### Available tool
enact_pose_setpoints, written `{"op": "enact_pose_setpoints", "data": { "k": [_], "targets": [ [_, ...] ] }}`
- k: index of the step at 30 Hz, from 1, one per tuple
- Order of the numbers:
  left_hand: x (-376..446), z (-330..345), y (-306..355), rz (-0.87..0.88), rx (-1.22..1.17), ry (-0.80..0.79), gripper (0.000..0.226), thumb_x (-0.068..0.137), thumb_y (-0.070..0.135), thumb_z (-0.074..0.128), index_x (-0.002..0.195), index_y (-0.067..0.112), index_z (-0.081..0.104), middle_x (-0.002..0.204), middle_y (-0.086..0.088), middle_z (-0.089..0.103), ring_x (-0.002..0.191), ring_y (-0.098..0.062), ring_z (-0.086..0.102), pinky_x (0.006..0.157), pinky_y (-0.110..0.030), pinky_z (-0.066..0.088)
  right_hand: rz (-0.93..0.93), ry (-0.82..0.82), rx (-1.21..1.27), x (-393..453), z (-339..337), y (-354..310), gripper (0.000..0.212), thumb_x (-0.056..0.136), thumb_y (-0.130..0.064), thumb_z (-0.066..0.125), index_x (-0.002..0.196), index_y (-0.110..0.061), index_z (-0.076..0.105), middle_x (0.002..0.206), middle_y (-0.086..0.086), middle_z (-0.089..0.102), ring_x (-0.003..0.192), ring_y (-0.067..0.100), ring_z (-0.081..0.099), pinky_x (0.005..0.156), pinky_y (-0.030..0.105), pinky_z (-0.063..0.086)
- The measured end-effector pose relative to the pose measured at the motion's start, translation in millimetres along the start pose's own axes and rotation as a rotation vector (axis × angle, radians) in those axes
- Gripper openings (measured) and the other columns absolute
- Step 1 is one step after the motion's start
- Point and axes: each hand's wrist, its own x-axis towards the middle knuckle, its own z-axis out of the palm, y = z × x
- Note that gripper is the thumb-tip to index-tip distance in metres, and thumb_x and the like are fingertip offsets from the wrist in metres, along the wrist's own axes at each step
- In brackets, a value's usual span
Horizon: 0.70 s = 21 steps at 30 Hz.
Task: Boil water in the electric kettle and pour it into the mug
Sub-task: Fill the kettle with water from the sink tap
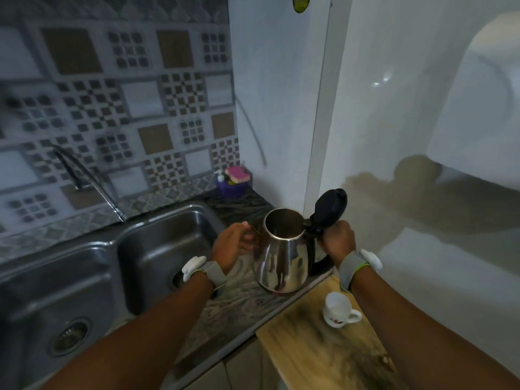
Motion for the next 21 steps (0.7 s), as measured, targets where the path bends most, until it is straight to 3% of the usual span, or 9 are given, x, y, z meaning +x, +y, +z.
{"op": "enact_pose_setpoints", "data": {
  "k": [3, 6, 8, 12, 16, 21],
  "targets": [
    [6, -28, -1, -0.018, -0.027, -0.015, 0.030, 0.101, 0.038, 0.048, 0.090, 0.019, 0.068, 0.083, -0.004, 0.070, 0.070, -0.018, 0.065, 0.069, -0.032, 0.049, -0.007, -0.005, 0.036, 3, 19, -25, 0.023, 0.087, -0.004, 0.054, 0.064, -0.005, 0.050, 0.082, 0.023, 0.065, 0.087, 0.044, 0.063, 0.065, 0.033, 0.038],
    [11, -55, -4, -0.011, -0.019, 0.044, 0.029, 0.100, 0.039, 0.049, 0.091, 0.020, 0.068, 0.085, -0.003, 0.072, 0.071, -0.016, 0.067, 0.066, -0.028, 0.050, 0.013, -0.008, 0.111, 3, 38, -49, 0.024, 0.088, -0.007, 0.052, 0.065, -0.005, 0.052, 0.067, 0.012, 0.058, 0.082, 0.043, 0.062, 0.065, 0.039, 0.046],
    [13, -70, -7, -0.008, -0.015, 0.081, 0.029, 0.100, 0.039, 0.049, 0.092, 0.020, 0.069, 0.088, -0.006, 0.072, 0.072, -0.018, 0.068, 0.067, -0.027, 0.051, 0.038, -0.034, 0.169, 4, 49, -64, 0.022, 0.088, -0.010, 0.052, 0.067, -0.007, 0.053, 0.074, 0.016, 0.063, 0.083, 0.042, 0.063, 0.073, 0.044, 0.053],
    [16, -95, -11, -0.010, 0.009, 0.104, 0.029, 0.102, 0.038, 0.047, 0.091, 0.021, 0.067, 0.096, -0.014, 0.072, 0.082, -0.029, 0.069, 0.077, -0.037, 0.048, 0.051, -0.079, 0.275, 5, 65, -84, 0.026, 0.082, -0.014, 0.053, 0.057, -0.006, 0.057, 0.066, 0.017, 0.064, 0.076, 0.042, 0.064, 0.060, 0.035, 0.041],
    [19, -124, -15, -0.015, -0.008, 0.153, 0.030, 0.102, 0.038, 0.047, 0.089, 0.020, 0.068, 0.088, -0.008, 0.073, 0.080, -0.027, 0.069, 0.070, -0.031, 0.050, 0.014, -0.103, 0.299, 6, 87, -111, 0.028, 0.085, -0.024, 0.049, 0.072, -0.003, 0.063, 0.086, 0.025, 0.069, 0.083, 0.043, 0.065, 0.076, 0.046, 0.051],
    [23, -147, -23, -0.042, -0.022, 0.220, 0.029, 0.102, 0.037, 0.047, 0.089, 0.019, 0.067, 0.092, -0.009, 0.071, 0.081, -0.027, 0.069, 0.070, -0.031, 0.049, -0.048, -0.151, 0.303, 16, 112, -132, 0.033, 0.088, -0.019, 0.049, 0.057, -0.010, 0.055, 0.071, 0.018, 0.066, 0.071, 0.037, 0.062, 0.062, 0.036, 0.042]
  ]
}}
